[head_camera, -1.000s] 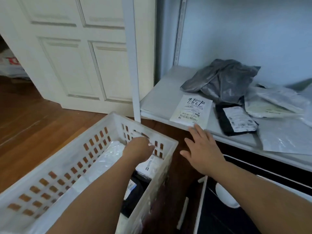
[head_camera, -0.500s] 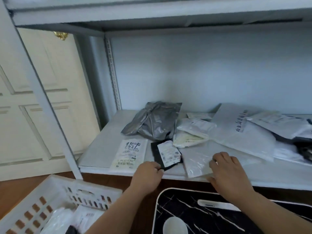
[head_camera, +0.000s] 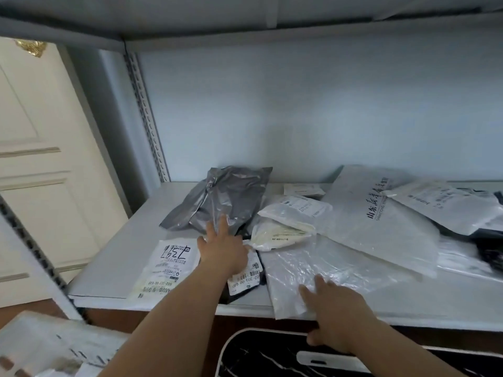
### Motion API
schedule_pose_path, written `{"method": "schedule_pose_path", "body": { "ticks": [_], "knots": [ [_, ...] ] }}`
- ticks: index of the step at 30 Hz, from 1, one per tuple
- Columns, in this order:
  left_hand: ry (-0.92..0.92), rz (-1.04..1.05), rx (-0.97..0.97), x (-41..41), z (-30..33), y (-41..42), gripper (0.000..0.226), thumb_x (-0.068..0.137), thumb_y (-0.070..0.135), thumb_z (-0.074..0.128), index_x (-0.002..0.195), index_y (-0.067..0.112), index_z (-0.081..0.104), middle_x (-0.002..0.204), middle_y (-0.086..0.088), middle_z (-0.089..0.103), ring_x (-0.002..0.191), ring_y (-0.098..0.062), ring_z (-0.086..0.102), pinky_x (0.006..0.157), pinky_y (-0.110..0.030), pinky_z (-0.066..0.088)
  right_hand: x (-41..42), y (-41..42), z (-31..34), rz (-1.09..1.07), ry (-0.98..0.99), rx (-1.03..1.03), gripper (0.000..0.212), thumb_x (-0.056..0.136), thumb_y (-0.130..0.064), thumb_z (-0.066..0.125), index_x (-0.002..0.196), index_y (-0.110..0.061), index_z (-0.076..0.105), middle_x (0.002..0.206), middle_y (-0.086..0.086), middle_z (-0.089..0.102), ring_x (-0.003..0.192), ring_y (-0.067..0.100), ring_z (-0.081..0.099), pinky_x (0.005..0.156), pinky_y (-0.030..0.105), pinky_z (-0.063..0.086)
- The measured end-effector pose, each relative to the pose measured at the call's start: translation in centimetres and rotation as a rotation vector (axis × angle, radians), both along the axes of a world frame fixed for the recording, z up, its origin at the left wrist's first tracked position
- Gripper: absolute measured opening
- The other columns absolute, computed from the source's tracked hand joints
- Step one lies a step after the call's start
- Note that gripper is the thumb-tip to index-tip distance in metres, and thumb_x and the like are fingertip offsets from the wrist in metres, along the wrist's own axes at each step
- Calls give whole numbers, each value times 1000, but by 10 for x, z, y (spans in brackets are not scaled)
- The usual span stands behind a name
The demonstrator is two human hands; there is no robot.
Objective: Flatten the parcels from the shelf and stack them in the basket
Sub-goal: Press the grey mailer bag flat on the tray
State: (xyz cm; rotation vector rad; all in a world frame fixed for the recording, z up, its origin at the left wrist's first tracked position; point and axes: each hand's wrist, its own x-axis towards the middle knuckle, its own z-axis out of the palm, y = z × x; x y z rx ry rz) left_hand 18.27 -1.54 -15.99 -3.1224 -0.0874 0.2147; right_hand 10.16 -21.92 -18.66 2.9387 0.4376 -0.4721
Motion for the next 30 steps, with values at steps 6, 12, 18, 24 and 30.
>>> {"method": "schedule_pose_path", "body": {
  "ticks": [6,12,18,24,30],
  "knots": [
    [-202,61,-204,12,36,5,41,100,17,36,135,-4,40,151,-16,26,132,-33,38,105,-41,35,4,0,4,22,7,12,89,82,-56,63,152,-26,16,153,12,22,133,32,37,102,40,39],
    [-793,2,-363,-8,130,36,51,98,24,47,141,-1,36,155,-11,24,135,-27,36,110,-36,32,-8,-22,12,-21,133,187,92,85,-61,56,155,-28,6,162,3,-10,149,23,3,118,42,20],
    [-1167,-163,-320,-87,214,43,53,94,17,55,141,-3,40,148,-17,37,135,-30,36,114,-34,27,-50,-27,50,-169,10,560,116,70,-80,52,155,-24,-4,162,0,-11,149,16,-1,119,36,15],
    [-1257,-248,-466,-170,254,2,41,84,15,66,121,-1,58,122,-16,53,112,-21,49,93,0,25,-99,-30,134,-411,-104,1612,107,58,-59,72,149,-24,29,151,-6,37,138,13,36,110,35,34],
    [-1007,-168,-745,-222,222,-35,28,83,21,70,109,9,66,102,-2,58,91,-12,54,87,-17,42,-147,-68,157,-521,-85,1978,45,66,-34,76,106,-15,67,97,0,75,92,16,70,84,35,54]
  ]
}}
